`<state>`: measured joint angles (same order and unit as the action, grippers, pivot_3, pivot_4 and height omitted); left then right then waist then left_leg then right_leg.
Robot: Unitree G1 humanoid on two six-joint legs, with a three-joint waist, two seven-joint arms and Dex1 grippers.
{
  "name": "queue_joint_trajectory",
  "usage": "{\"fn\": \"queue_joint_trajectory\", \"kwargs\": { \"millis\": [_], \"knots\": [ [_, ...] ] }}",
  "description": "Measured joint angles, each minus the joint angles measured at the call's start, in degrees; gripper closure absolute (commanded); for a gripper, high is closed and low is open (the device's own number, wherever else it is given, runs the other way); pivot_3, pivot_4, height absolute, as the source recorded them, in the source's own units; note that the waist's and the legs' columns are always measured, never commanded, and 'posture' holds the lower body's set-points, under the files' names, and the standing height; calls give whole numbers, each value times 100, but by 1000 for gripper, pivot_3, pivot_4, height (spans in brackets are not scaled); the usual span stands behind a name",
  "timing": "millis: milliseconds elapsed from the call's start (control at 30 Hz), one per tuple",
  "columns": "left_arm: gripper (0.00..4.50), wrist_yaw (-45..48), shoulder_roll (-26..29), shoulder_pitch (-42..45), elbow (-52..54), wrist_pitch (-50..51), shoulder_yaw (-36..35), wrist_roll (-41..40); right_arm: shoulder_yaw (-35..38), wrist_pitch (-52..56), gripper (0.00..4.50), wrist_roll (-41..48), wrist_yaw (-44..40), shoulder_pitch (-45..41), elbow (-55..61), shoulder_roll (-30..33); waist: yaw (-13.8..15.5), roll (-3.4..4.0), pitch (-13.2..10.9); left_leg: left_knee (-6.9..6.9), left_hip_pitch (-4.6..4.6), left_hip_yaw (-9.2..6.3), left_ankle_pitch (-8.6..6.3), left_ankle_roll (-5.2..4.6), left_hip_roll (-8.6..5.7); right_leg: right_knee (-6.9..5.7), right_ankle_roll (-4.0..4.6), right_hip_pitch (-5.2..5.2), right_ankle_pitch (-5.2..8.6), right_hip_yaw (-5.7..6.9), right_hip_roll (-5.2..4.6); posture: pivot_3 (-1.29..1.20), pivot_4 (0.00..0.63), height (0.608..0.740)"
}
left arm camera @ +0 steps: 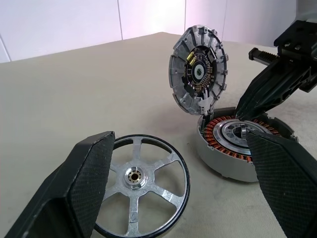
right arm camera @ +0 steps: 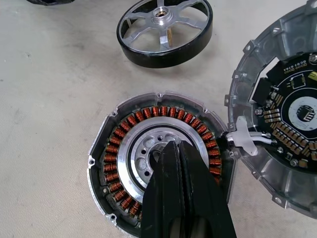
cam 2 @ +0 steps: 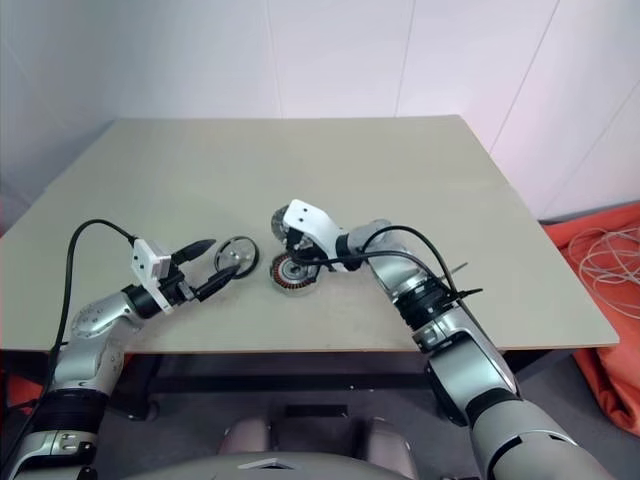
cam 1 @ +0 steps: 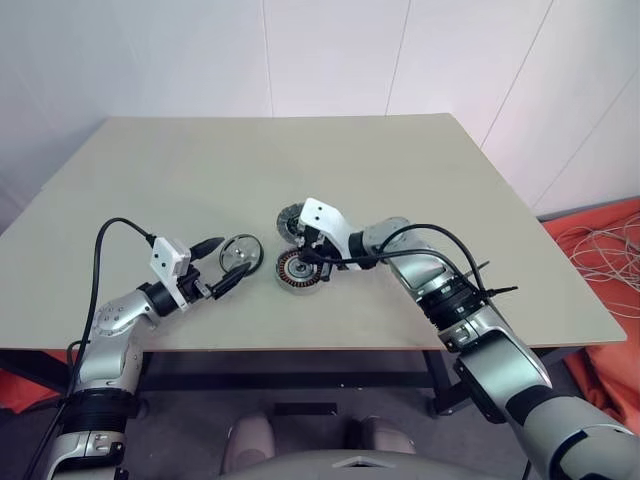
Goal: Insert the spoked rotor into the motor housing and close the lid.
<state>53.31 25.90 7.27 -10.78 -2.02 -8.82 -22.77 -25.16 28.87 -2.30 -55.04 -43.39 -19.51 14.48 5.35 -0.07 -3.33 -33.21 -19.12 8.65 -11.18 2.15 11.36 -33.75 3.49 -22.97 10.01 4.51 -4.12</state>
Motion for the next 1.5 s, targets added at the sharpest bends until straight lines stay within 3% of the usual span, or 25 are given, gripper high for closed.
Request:
{"fn": "queue_joint_trajectory", "kwargs": {
  "millis": [267, 1133, 1500],
  "knots": [
    [0, 1, -8, 5, 0, -1, 7, 4, -67, -112, 4473, -149, 144, -114, -357, -208, 1, 0, 0, 0, 1, -1, 0, 0, -1, 0, 0, 2, 0, 0, 0, 0, 0, 740],
    [0, 12, -23, 96, -55, -9, 20, 24, -273, 282, 4473, -213, -358, 60, 161, 163, 4, -1, 1, -1, 6, -2, 0, 0, 0, 0, -1, 9, 0, 0, 0, 0, 0, 740],
    [0, 7, -23, 95, -54, -9, 20, 25, 31, 254, 4473, -17, -147, 19, 54, 45, 5, 0, 0, -1, 2, -1, 0, 0, 0, 0, 0, 4, 0, 0, 0, 0, 0, 740]
  ]
}}
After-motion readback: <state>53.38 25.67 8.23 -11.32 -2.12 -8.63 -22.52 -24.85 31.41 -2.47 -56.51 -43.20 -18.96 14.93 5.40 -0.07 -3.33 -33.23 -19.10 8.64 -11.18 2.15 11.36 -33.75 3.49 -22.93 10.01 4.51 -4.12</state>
